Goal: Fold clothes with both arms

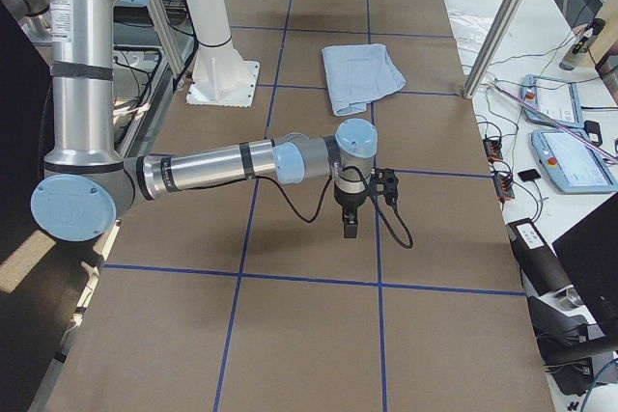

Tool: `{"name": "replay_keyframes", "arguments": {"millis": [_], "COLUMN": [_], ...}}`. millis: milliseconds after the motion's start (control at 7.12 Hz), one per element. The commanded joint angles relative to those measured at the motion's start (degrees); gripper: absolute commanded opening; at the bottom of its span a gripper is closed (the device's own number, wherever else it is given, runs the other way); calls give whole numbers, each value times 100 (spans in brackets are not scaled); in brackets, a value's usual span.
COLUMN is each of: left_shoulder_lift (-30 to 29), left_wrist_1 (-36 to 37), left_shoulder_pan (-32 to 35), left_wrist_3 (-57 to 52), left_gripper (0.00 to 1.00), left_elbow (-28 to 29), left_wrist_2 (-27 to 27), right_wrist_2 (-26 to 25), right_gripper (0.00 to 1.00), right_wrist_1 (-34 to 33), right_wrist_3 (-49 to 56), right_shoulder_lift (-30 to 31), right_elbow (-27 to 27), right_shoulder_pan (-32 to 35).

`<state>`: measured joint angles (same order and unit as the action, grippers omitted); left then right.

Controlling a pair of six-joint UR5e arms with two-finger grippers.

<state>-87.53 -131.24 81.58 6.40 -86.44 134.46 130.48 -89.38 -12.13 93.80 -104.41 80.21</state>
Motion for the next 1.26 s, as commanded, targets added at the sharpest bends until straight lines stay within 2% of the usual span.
{"name": "replay_keyframes", "arguments": {"millis": [0, 141, 422, 562, 843, 984, 1124], "left_shoulder_lift": [-53, -45, 69, 218, 245, 237, 245], "left_wrist_1": [857, 1055, 2219, 2217, 2111, 2120, 2103], "left_shoulder_pan": [-19, 7, 59, 60, 112, 138, 147], "left_wrist_3": [-16, -7, -7, -24, -16, 45, 63], "left_gripper": [100, 100, 100, 100, 100, 100, 100], "left_elbow": [-14, -83, -853, -944, -1137, -1173, -1269], "left_wrist_2": [-149, -122, 71, 71, 272, 273, 273], "right_wrist_2": [12, 21, 47, 47, 449, 652, 584], "right_gripper": [100, 100, 100, 100, 100, 100, 100], "right_wrist_1": [-9, 17, -9, 17, -18, 34, 60], "right_wrist_3": [123, 123, 97, 97, 97, 62, 114], "right_shoulder_lift": [252, 296, 218, 191, 138, 156, 217], "right_elbow": [-36, -44, -27, 95, 271, 202, 132], "right_shoulder_pan": [126, 126, 117, 109, 117, 117, 117]}}
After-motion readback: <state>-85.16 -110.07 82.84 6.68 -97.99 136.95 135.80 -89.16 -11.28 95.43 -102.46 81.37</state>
